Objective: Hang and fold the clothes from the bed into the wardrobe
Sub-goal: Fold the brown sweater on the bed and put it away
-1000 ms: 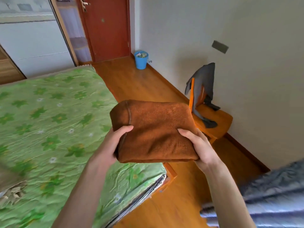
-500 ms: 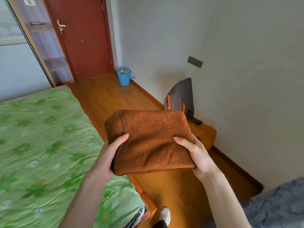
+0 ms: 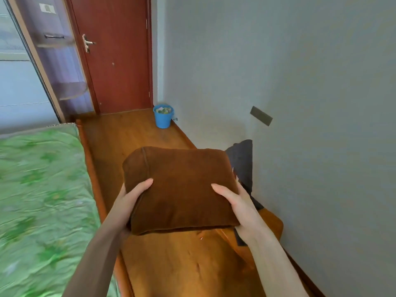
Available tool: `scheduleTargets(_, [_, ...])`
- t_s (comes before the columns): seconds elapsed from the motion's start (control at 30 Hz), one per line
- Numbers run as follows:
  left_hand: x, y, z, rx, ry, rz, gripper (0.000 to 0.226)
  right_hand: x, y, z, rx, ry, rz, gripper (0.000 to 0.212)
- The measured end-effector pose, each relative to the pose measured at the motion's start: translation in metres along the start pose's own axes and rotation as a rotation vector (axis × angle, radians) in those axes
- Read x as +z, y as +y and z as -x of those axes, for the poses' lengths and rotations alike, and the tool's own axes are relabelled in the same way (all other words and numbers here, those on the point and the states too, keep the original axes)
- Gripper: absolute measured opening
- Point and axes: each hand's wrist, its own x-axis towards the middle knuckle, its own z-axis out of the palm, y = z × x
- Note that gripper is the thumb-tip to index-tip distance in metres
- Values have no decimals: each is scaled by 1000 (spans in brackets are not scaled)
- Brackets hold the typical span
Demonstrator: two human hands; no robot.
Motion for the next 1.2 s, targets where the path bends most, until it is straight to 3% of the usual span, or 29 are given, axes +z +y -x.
scheduleTargets(0.1, [7, 14, -30, -8, 35, -5, 94, 5, -22, -42, -3, -28, 38, 79])
scheduleTargets(0.27, [5, 33, -73, 24, 110, 11, 87, 23, -48, -109, -43, -120, 40, 99])
scheduleTargets(0.8, [36, 105, -250, 129, 409, 82, 57, 77, -140, -356, -62, -487, 55, 80])
scheduleTargets(0.97, [33, 130, -303, 162, 477, 85, 63, 106, -171, -424, -78, -551, 47, 88])
scheduleTargets(1.2, [2, 152, -363, 180, 579, 151, 58, 177, -192, -497, -59, -638, 92, 82])
